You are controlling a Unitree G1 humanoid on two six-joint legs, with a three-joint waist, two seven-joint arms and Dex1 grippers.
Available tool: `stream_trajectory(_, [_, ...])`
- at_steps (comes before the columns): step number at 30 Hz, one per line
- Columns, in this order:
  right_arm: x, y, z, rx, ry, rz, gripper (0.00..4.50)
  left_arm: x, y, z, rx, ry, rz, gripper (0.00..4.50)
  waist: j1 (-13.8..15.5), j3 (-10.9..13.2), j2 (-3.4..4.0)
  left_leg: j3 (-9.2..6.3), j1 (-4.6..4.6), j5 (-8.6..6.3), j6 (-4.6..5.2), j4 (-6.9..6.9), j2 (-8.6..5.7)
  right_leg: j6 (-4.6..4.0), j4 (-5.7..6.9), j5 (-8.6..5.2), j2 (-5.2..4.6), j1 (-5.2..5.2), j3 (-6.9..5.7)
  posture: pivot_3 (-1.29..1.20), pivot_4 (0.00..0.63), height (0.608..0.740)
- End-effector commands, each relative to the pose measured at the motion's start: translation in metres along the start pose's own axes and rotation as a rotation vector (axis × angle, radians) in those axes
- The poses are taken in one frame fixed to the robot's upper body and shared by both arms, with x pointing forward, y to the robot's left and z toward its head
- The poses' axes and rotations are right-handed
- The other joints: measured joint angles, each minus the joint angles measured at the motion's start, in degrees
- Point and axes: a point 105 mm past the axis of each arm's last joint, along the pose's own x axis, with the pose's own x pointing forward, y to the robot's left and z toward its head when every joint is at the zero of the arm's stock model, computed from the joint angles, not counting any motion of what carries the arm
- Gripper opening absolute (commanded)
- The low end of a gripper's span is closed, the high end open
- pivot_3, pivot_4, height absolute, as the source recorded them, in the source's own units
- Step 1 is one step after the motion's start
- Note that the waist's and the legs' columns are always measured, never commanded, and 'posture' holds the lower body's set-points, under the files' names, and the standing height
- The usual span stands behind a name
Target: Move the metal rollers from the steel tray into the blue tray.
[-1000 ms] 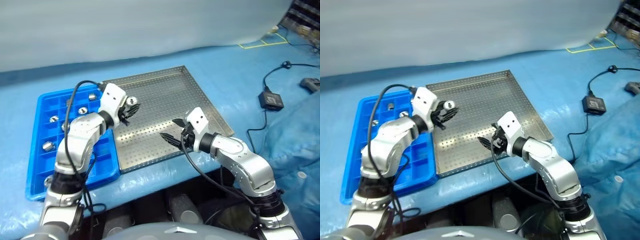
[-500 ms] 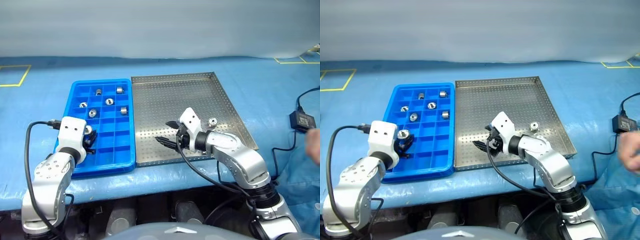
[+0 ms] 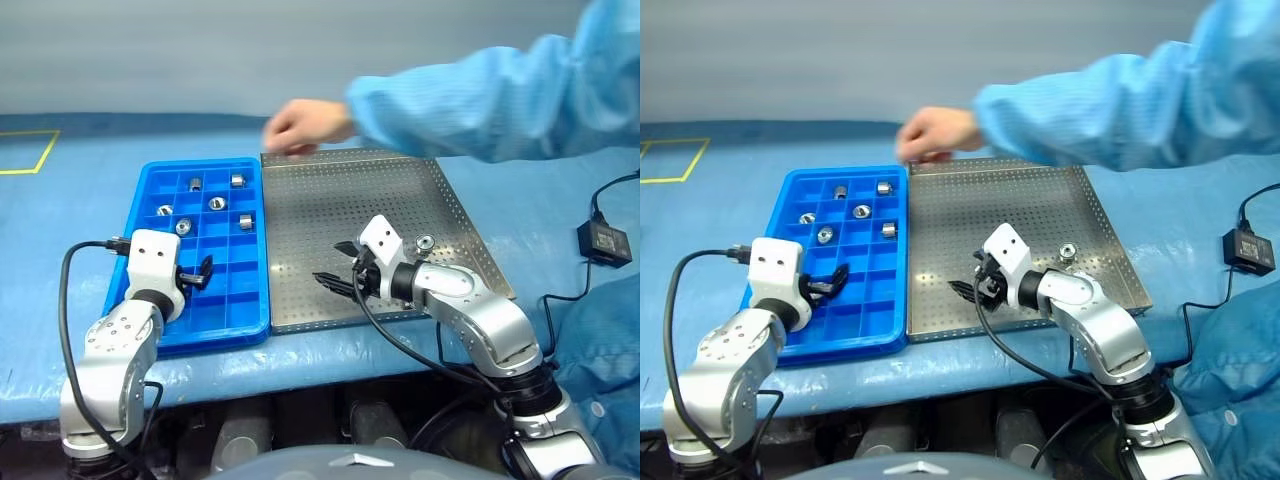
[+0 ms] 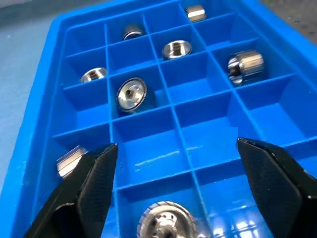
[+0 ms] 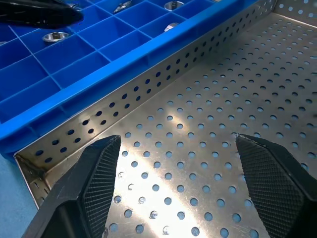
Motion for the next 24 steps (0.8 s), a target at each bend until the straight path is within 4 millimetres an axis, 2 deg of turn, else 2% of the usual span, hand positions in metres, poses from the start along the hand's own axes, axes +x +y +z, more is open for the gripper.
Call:
stream_trajectory(1, [-0.008,-0.015,0.004,-0.024,0.008,-0.124,3.91,-0.008,-0.039,0.041,-0.007,-0.210,-0.250,3.99,0.0,0.0,0.00,0.01,0.00,0.00,0.00,0.01,-0.01,0.00,0.00,0.00,0.00,0.00,0.00,0.00,0.150,0.740])
stream_trajectory(3, [-0.011,-0.030,-0.001,-0.010,0.054,-0.228,3.91,-0.009,-0.064,0.044,0.037,-0.231,-0.405,3.99,-0.1,0.0,0.00,0.05,0.00,0.00,0.00,0.01,-0.02,-0.01,0.00,0.00,0.00,-0.01,0.04,-0.01,0.150,0.740])
stream_trajectory(6, [-0.019,-0.050,-0.008,-0.024,0.139,-0.373,3.91,-0.005,-0.083,0.040,0.063,-0.217,-0.519,3.99,-0.4,0.0,0.02,0.10,0.00,0.00,0.00,0.01,-0.07,-0.01,0.01,0.01,0.00,-0.03,0.08,-0.04,0.150,0.740])
stream_trajectory(9, [-0.031,-0.072,-0.007,0.045,0.148,-0.539,3.91,0.004,-0.101,0.029,0.087,-0.173,-0.613,3.99,-0.8,0.0,0.03,0.12,0.01,0.00,0.00,0.01,-0.12,-0.02,0.02,0.01,0.04,-0.04,0.09,-0.07,0.150,0.740])
stream_trajectory(15, [-0.044,-0.093,-0.024,0.239,0.162,-0.794,3.91,0.012,-0.116,0.021,0.114,-0.156,-0.687,3.99,-2.1,0.0,0.04,0.13,-0.01,0.00,0.00,-0.06,-0.15,-0.03,0.01,0.01,0.14,-0.09,0.11,-0.11,0.150,0.740])
stream_trajectory(20, [-0.034,-0.099,-0.036,0.369,0.161,-0.908,3.91,0.013,-0.126,0.017,0.111,-0.154,-0.721,3.99,-3.6,0.0,0.06,0.13,-0.04,0.00,0.00,-0.05,-0.09,-0.01,0.01,0.02,0.11,-0.10,0.13,-0.13,0.150,0.740])
stream_trajectory(24, [-0.026,-0.106,-0.038,0.400,0.155,-0.981,3.91,0.013,-0.128,0.017,0.112,-0.159,-0.725,3.99,-4.5,0.0,0.07,0.15,-0.02,0.00,0.00,-0.03,-0.07,0.02,0.02,0.04,0.11,-0.09,0.16,-0.12,0.150,0.740])
